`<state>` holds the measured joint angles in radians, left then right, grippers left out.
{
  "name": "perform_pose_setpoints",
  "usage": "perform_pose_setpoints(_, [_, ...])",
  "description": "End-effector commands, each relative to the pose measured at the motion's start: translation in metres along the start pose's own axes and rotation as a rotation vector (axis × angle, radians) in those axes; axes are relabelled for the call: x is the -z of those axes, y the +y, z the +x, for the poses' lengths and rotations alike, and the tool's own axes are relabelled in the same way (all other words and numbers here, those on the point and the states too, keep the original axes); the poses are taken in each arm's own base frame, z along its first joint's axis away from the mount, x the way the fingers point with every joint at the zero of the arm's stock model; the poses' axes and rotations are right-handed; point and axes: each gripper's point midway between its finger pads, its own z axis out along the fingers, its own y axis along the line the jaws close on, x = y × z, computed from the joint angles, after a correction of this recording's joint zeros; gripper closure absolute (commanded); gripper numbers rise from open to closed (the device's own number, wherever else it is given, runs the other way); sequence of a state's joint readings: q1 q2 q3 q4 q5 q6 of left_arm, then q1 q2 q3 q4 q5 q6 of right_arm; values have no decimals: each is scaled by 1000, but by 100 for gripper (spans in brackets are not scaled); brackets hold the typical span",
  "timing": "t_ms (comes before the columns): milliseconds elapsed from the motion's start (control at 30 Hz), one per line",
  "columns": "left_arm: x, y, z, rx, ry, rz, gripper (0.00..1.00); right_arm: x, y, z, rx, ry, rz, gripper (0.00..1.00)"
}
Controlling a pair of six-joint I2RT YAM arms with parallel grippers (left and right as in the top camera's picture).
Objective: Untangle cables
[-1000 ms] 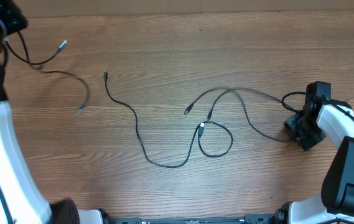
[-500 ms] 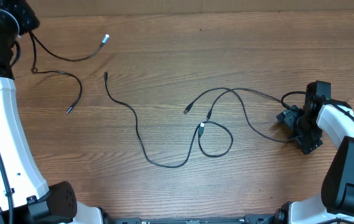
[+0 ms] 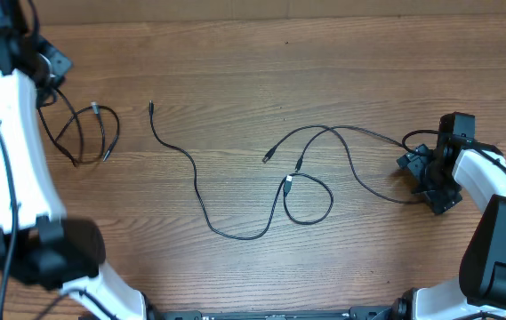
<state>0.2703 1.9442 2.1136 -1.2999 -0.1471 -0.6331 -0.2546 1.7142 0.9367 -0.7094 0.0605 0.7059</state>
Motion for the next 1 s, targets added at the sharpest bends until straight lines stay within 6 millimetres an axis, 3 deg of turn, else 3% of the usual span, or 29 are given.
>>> perform_pose_setpoints(0, [-42,0,20,69,112,-60,96,1,5,-4,-1,-10,-14,0])
perform_pose_setpoints(233, [-111,-13,66,63,351,-60,95,1,5,-4,-1,-10,-14,0])
perform_pose_setpoints(400, [-142,-9,84,52,416,-110,96,1,5,-4,-1,-10,-14,0])
perform_pose_setpoints(567, [-162,-7,97,42,458,-143,96,1,5,-4,-1,-10,-14,0])
perform_pose_setpoints(700, [-167,-7,101,36,466,-149,84,1,5,-4,-1,-10,-14,0])
perform_pose_setpoints(800, [-167,-8,102,35,466,-149,83,1,5,-4,-1,-10,-14,0])
perform_pose_setpoints(833, [-167,-8,102,35,466,-149,79,1,5,-4,-1,-10,-14,0])
perform_pose_setpoints(900, [-167,-8,101,35,465,-149,51,1,5,-4,-1,-10,-14,0])
perform_pose_setpoints(967, [-167,-9,101,35,464,-147,35,1,5,-4,-1,-10,-14,0])
